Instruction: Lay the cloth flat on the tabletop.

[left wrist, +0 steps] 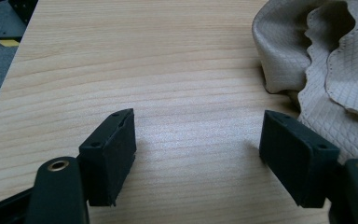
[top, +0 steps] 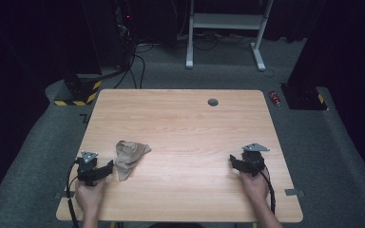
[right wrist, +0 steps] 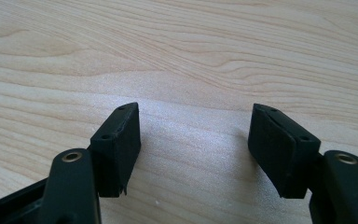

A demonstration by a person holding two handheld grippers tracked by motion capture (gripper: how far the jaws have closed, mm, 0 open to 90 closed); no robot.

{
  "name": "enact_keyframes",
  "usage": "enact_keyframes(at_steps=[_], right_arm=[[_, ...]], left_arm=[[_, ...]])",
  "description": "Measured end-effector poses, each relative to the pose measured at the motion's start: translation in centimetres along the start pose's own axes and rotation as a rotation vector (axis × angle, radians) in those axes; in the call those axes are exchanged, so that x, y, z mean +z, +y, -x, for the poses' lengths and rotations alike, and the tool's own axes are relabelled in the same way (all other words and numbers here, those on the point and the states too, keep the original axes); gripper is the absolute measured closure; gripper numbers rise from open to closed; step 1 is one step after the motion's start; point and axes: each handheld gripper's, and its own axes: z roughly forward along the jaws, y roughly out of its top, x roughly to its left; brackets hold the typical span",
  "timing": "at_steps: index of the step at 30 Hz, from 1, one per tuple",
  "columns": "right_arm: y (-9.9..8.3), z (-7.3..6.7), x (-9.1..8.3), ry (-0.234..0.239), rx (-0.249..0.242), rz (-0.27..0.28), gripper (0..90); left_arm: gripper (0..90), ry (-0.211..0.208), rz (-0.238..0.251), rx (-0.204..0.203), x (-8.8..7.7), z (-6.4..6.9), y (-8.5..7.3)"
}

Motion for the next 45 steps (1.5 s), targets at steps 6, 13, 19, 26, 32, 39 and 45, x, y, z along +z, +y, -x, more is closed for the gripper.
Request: enact_keyframes(at_steps=[6, 13, 19, 26, 32, 39, 45], right_arm=[[0.0, 0.0, 0.0, 0.0, 0.0, -0.001, 34.2], [0.0, 0.0, 0.0, -0.003, 0.0, 0.0, 34.1], [0.1, 0.0, 0.1, -0.004, 0.003, -0.001, 34.1], [0.1, 0.0, 0.1, -0.004, 0.004, -0.001, 34.1], [0.1, 0.0, 0.1, -0.004, 0.004, -0.001, 34.1], [0.1, 0.0, 0.1, -0.004, 0.004, -0.001, 34.1], [0.1, 0.0, 0.1, -0.004, 0.004, -0.001, 34.1]], left_arm=[[27.5, -0.013, 0.007, -0.017, 0.0, -0.2, 0.0], [24.8, -0.006, -0.003, 0.005, 0.2, 0.2, 0.2], [24.4, -0.017, -0.004, 0.004, 0.3, 0.4, 0.3], [29.5, -0.101, 0.035, -0.07, 0.1, 0.2, 0.2], [30.1, -0.185, 0.069, -0.058, -0.7, 0.9, 0.7], [30.1, -0.238, 0.079, -0.033, -0.7, 2.0, 1.8], [30.8, -0.238, 0.07, -0.013, 0.1, 2.8, 2.7]])
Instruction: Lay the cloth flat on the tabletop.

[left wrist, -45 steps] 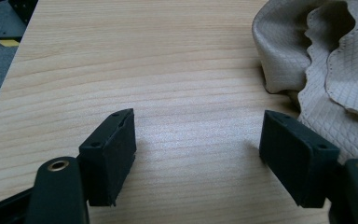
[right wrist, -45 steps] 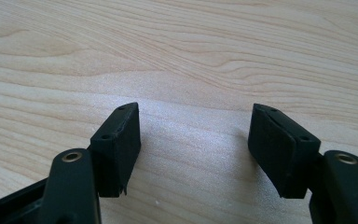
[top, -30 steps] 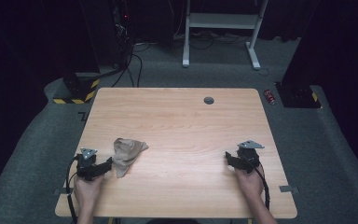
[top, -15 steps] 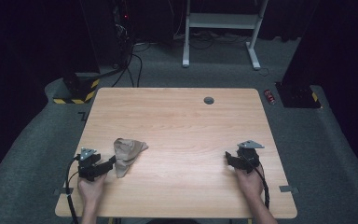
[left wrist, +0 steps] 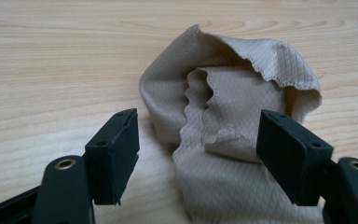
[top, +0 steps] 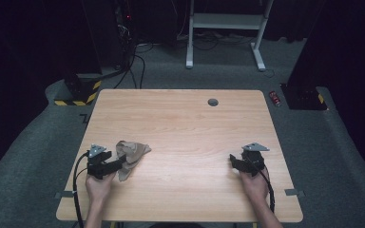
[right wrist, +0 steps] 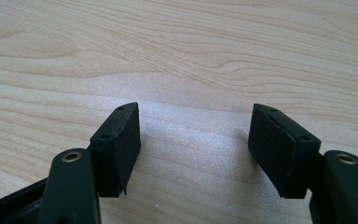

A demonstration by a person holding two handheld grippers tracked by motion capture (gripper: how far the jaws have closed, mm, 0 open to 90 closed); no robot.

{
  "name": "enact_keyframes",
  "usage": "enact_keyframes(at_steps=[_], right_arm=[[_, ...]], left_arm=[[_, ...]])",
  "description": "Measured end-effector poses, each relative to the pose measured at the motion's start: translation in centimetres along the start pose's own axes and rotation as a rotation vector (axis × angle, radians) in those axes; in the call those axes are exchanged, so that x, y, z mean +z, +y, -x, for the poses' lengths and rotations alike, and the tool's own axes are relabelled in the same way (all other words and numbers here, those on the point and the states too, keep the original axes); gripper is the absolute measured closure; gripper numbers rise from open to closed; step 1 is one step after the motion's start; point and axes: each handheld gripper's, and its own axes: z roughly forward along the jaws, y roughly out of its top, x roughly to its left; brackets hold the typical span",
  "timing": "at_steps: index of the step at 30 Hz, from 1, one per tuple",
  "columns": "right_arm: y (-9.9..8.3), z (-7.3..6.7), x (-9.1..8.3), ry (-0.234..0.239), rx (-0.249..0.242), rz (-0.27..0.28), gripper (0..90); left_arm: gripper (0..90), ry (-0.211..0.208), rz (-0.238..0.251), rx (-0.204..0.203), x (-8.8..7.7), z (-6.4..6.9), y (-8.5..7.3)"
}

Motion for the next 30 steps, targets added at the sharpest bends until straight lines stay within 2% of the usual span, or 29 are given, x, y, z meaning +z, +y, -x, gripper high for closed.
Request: enact_keyframes(at_steps=[2, 8, 10, 12, 13, 14, 15, 16, 20, 21, 23, 25, 30], right_arm=[[0.0, 0.0, 0.0, 0.0, 0.0, 0.0, 34.1], [0.0, 0.0, 0.0, 0.0, 0.0, 0.0, 34.0], [0.0, 0.0, 0.0, 0.0, 0.0, 0.0, 34.1], [0.0, 0.0, 0.0, 0.0, 0.0, 0.0, 34.0], [0.0, 0.0, 0.0, 0.0, 0.0, 0.0, 34.1], [0.0, 0.0, 0.0, 0.0, 0.0, 0.0, 34.1], [0.0, 0.0, 0.0, 0.0, 0.0, 0.0, 34.0], [0.0, 0.0, 0.0, 0.0, 0.0, 0.0, 34.0], [0.0, 0.0, 0.0, 0.0, 0.0, 0.0, 34.0], [0.0, 0.0, 0.0, 0.0, 0.0, 0.0, 34.0], [0.0, 0.0, 0.0, 0.001, 0.0, 0.0, 34.0], [0.0, 0.0, 0.0, 0.002, -0.001, -0.001, 34.0], [0.1, 0.0, 0.1, 0.005, -0.005, 0.0, 33.9]], left_arm=[[31.1, -0.008, -0.007, -0.004, 0.4, 0.1, 0.1], [32.9, 0.001, -0.041, 0.026, 1.6, 0.8, 0.7], [36.9, 0.01, -0.046, 0.039, 2.0, 1.1, 0.9], [39.4, 0.017, -0.053, 0.031, 2.2, 1.1, 0.9], [46.9, 0.02, -0.06, 0.034, 2.3, 1.0, 0.8], [46.9, 0.016, -0.068, 0.029, 2.4, 1.0, 0.8], [50.7, 0.01, -0.074, 0.033, 2.5, 1.0, 0.7], [60.3, 0.004, -0.083, 0.042, 2.7, 1.0, 0.7], [77.0, -0.01, -0.088, 0.054, 2.6, 1.1, 0.6], [77.0, -0.015, -0.086, 0.061, 2.6, 1.1, 0.6], [85.0, -0.036, -0.075, 0.066, 2.6, 1.3, 0.6], [86.0, -0.065, -0.069, 0.059, 2.7, 1.5, 0.6], [86.6, -0.107, -0.063, 0.063, 3.0, 2.0, 0.6]])
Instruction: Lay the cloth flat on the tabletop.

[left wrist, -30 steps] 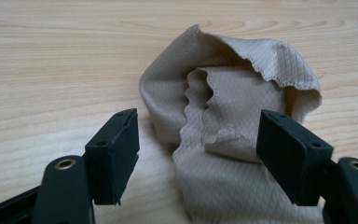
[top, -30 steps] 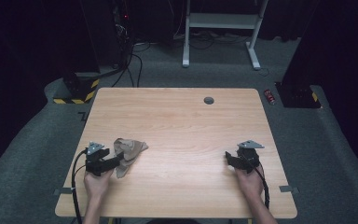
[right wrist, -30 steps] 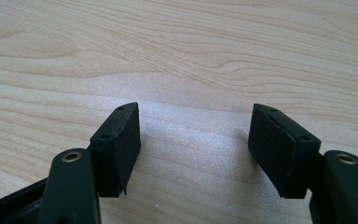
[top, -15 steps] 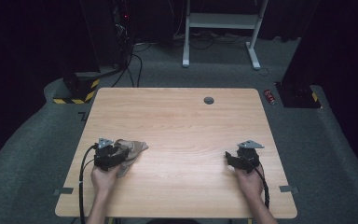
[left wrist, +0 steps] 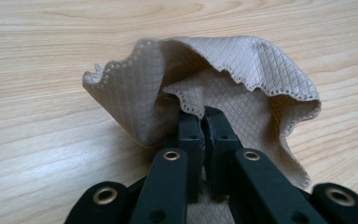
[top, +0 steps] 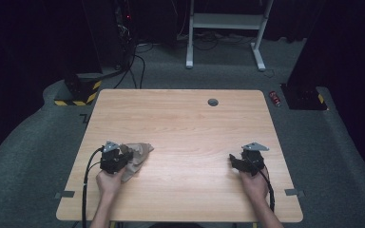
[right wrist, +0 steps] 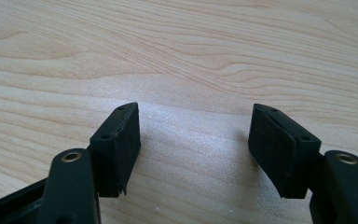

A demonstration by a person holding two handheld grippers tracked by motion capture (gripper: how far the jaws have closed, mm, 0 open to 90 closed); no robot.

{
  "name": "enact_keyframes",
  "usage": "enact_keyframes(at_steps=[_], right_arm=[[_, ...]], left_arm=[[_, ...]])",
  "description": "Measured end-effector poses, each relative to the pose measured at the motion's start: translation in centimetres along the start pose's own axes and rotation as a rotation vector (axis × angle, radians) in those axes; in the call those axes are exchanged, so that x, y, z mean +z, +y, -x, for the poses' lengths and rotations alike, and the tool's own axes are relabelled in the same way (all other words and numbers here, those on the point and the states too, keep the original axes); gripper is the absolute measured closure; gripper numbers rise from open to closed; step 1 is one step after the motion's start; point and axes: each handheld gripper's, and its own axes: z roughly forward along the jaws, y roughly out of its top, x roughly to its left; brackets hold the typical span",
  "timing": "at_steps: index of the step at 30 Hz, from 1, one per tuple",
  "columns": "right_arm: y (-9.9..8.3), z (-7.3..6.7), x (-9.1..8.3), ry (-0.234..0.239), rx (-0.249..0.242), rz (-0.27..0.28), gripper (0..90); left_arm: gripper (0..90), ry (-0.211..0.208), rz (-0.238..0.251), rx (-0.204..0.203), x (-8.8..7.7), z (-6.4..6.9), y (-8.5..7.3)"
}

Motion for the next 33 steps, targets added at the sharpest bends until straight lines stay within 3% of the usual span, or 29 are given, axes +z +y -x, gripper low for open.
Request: enact_keyframes(at_steps=[4, 8, 13, 14, 15, 17, 26, 33], right_arm=[[0.0, 0.0, 0.0, 0.0, 0.0, 0.0, 33.9], [0.0, 0.0, 0.0, 0.001, 0.0, 0.0, 34.0], [0.0, 0.0, 0.0, 0.001, 0.0, 0.0, 33.9], [0.0, 0.0, 0.0, 0.001, 0.0, 0.0, 33.9], [0.0, 0.0, 0.0, 0.001, 0.0, 0.0, 34.0], [0.0, 0.0, 0.0, 0.001, 0.0, 0.0, 34.0], [0.0, 0.0, 0.0, 0.001, 0.0, 0.0, 33.9], [0.0, 0.0, 0.0, 0.001, 0.001, 0.0, 33.9]], left_arm=[[86.9, -0.01, -0.005, 0.03, 0.1, 0.6, 0.5], [87.0, -0.07, 0.025, 0.039, 0.3, 1.9, 1.4], [87.1, -0.095, 0.018, 0.073, 0.8, 3.4, 2.3], [87.0, -0.095, 0.018, 0.073, 0.8, 3.4, 2.3], [87.1, -0.13, 0.04, 0.055, 1.0, 3.9, 2.5], [87.1, -0.137, 0.042, 0.058, 1.1, 4.0, 2.6], [87.1, -0.195, 0.038, 0.104, 2.6, 6.7, 3.4], [87.2, -0.261, 0.053, 0.084, 3.6, 8.1, 3.7]])
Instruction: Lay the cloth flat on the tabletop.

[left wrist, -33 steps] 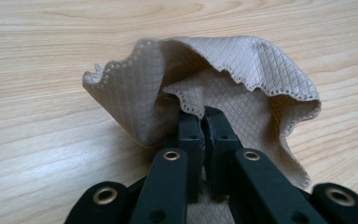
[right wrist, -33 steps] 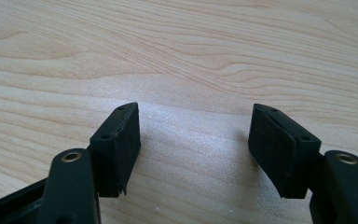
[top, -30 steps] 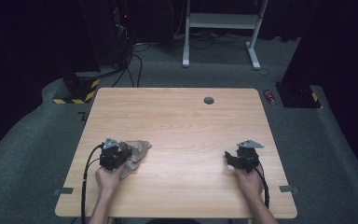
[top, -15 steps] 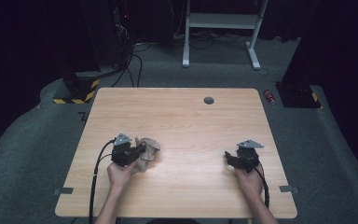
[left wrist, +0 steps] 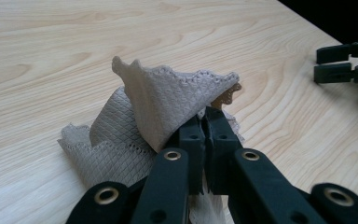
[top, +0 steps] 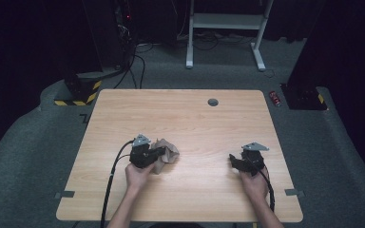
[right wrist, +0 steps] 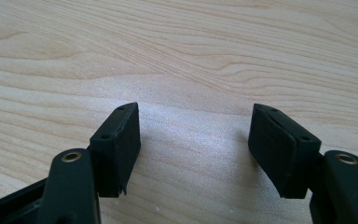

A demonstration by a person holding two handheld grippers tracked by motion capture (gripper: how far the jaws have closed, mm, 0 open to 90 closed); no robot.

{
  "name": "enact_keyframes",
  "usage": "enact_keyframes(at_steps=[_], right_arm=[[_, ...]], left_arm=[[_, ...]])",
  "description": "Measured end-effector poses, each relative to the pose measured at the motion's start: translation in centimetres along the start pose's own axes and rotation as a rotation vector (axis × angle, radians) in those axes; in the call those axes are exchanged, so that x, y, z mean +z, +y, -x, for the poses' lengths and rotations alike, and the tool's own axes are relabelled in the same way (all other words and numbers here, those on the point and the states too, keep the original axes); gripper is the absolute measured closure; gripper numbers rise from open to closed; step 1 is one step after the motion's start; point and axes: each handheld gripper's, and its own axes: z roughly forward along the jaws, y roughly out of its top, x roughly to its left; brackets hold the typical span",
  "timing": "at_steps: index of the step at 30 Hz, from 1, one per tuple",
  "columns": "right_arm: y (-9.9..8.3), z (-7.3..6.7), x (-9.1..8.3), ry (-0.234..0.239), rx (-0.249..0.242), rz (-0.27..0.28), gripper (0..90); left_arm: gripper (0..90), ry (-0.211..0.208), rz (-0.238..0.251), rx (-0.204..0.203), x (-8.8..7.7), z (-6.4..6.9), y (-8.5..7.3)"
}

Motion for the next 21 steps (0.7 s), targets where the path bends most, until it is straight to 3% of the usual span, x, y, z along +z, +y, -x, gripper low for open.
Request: enact_keyframes(at_steps=[6, 12, 17, 20, 21], right_arm=[[0.0, 0.0, 0.0, 0.0, 0.0, 0.0, 33.9], [0.0, 0.0, 0.0, 0.0, 0.0, 0.0, 33.9], [0.0, 0.0, 0.0, -0.001, 0.0, 0.0, 33.9], [0.0, 0.0, 0.0, -0.001, 0.0, 0.0, 34.0], [0.0, 0.0, 0.0, 0.0, 0.0, 0.0, 34.1]], left_arm=[[87.1, -0.046, 0.009, 0.002, 1.1, 1.0, 0.3], [86.8, -0.067, -0.003, 0.046, 2.3, 2.7, 1.3], [85.6, -0.076, -0.028, 0.05, 3.3, 3.1, 1.0], [81.7, -0.073, -0.027, 0.051, 3.2, 3.2, 1.1], [75.5, -0.073, -0.026, 0.053, 3.1, 3.2, 1.1]])
